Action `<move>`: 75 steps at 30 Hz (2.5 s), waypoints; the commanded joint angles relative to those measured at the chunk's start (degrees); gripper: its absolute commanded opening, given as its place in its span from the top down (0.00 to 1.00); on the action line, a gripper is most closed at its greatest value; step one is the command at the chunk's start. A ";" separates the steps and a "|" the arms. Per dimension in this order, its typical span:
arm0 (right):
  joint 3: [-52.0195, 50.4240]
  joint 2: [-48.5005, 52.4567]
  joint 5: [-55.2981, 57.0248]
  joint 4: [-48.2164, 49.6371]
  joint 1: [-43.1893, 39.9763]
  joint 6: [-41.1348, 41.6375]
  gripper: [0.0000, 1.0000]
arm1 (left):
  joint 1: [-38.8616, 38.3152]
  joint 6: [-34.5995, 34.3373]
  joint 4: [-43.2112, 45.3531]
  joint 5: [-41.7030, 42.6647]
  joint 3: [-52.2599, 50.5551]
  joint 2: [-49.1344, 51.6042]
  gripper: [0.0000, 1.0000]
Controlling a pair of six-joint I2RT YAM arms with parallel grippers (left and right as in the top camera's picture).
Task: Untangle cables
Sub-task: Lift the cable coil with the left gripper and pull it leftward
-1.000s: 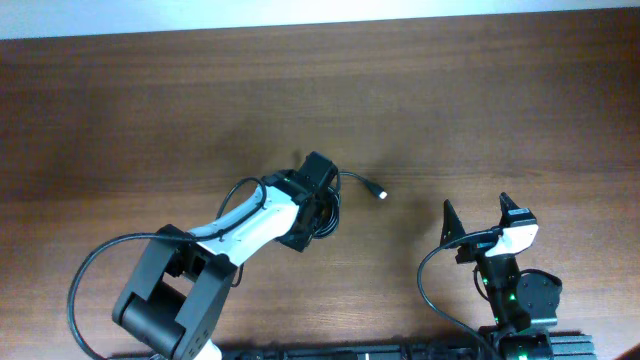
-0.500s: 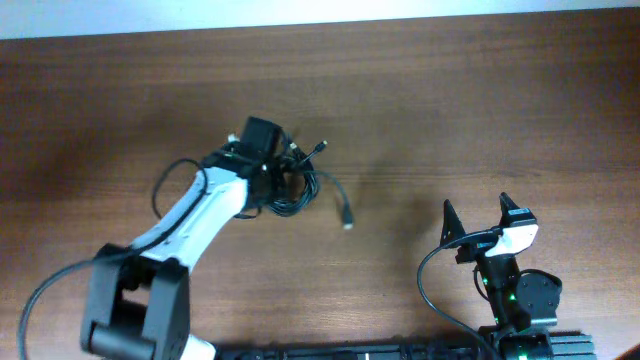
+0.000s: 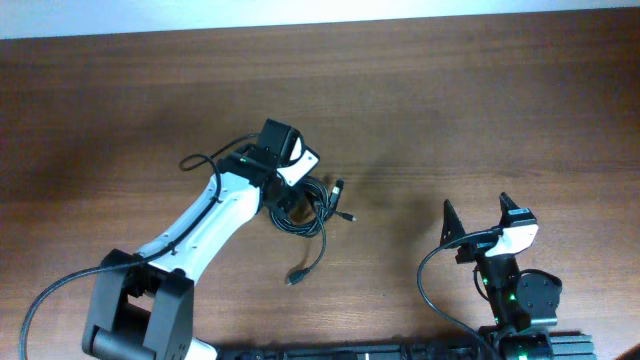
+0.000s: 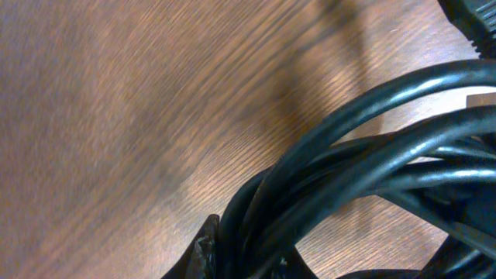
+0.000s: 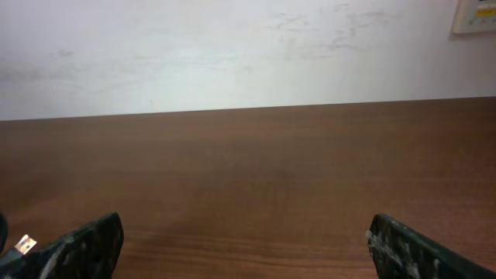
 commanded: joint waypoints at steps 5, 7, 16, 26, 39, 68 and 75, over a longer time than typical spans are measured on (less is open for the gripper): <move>-0.28 -0.48 0.68 -0.35 0.46 -0.04 0.01 | -0.24 4.02 -0.61 2.10 0.79 -0.87 0.42; -0.28 -0.48 0.68 -0.35 0.46 -0.04 0.01 | -0.24 3.19 -1.40 2.12 0.79 -0.87 0.21; -0.28 -0.48 0.68 -0.35 0.46 -0.04 0.01 | 0.20 -44.78 -4.79 2.10 -0.35 -0.87 0.01; -0.28 -0.50 0.68 -0.35 0.46 -0.04 0.01 | 0.04 -69.94 -1.55 5.53 -6.99 -0.87 0.36; -0.28 -0.48 0.68 -0.35 0.46 -0.04 0.01 | -0.28 -86.93 8.24 5.77 -17.33 -0.87 0.66; -0.28 -0.48 0.68 -0.35 0.46 -0.04 0.01 | 2.84 -54.25 2.21 4.15 -12.15 -23.89 1.00; -0.28 -0.50 0.68 -0.35 0.46 -0.04 0.01 | 2.84 -51.65 0.28 6.38 -12.15 -23.93 1.00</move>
